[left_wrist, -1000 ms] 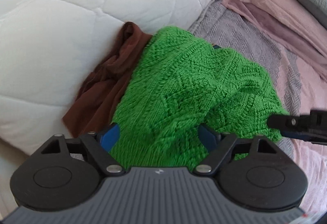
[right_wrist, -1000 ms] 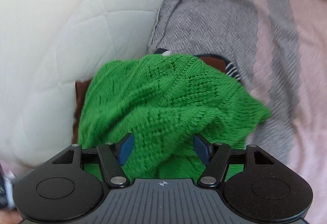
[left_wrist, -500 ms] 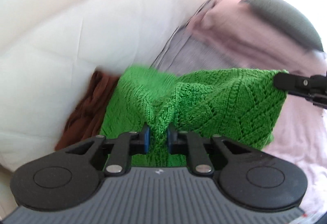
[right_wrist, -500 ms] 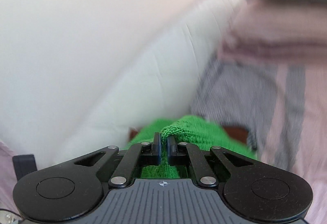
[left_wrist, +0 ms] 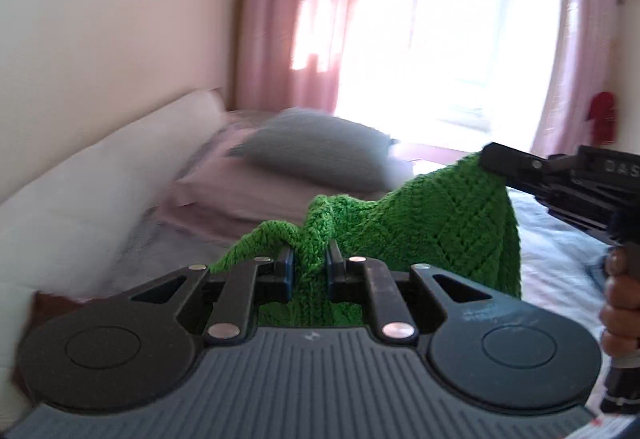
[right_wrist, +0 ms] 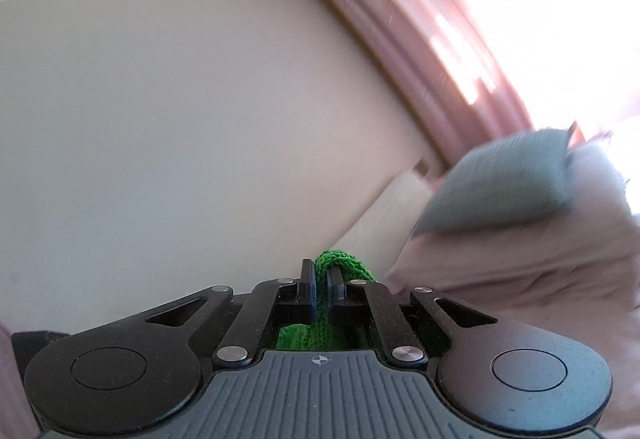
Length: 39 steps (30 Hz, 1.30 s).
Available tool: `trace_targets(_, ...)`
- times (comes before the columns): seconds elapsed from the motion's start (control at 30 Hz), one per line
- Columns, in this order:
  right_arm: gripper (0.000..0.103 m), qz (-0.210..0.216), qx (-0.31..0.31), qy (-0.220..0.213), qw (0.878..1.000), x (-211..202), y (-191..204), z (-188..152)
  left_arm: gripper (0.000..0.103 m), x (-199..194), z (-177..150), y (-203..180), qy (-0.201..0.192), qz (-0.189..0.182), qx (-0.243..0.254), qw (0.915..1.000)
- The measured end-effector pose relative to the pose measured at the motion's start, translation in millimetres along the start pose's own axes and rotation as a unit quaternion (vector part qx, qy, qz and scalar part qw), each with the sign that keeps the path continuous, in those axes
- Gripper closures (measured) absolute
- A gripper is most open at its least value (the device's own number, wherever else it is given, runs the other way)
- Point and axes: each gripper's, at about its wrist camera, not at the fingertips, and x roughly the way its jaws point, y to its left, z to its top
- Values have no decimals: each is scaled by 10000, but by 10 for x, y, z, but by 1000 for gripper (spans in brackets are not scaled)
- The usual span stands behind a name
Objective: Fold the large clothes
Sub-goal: 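Grasp the green vest with both grippers and lift it off the pile, then lower the green vest onto the open bed and open both grippers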
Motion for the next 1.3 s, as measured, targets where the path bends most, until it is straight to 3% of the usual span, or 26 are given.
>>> trace_targets(0.1,101,-334,-327,-203,9987,-628,-104,319,92,-61,43,-741,14,-746,-20,9972)
trace_targets(0.17,97,-701,-541,269,9957,-882,-238,467,88,-45,-9,-1233,190,-1201,-108,9925)
trace_targets(0.2,87,-1039,-597,608,9909,-970,-320,502,81,-3,-47,-1469,366,-1380,-172,9896)
trace_targets(0.23,69,-1390,-591,828,9850,-1104,-418,519,80,48,-104,-1706,555,-1432,-212,9879)
trace_targets(0.3,57,-1801,-393,1104,9766,-1459,-661,495,78,104,-258,-2098,811,-1391,-176,9868)
trace_targets(0.43,57,-2362,135,1676,9570,-2279,-1136,220,62,155,-625,-2632,1350,-1246,-46,9830)
trace_targets(0.57,57,-2920,207,2346,9270,-3011,-1475,-179,59,71,-1137,-2903,2009,-873,79,9757)
trace_targets(0.7,57,-3253,355,2833,9015,-3452,-1704,-542,56,0,-1595,-3109,2547,-690,70,9645)
trace_targets(0.83,57,-3338,374,3143,8879,-3500,-1788,-747,53,-103,-1816,-3332,2925,-492,267,9546)
trace_targets(0.93,57,-3297,309,3268,8852,-3459,-1770,-804,50,-148,-1861,-3466,3057,-454,451,9500)
trace_targets(1.03,57,-3229,273,3301,8866,-3421,-1710,-826,41,-191,-1808,-3498,3009,-470,558,9509)
trace_targets(1.3,57,-3518,430,3272,8760,-3222,-1747,-912,40,-54,-1735,-3439,3033,-659,887,9464)
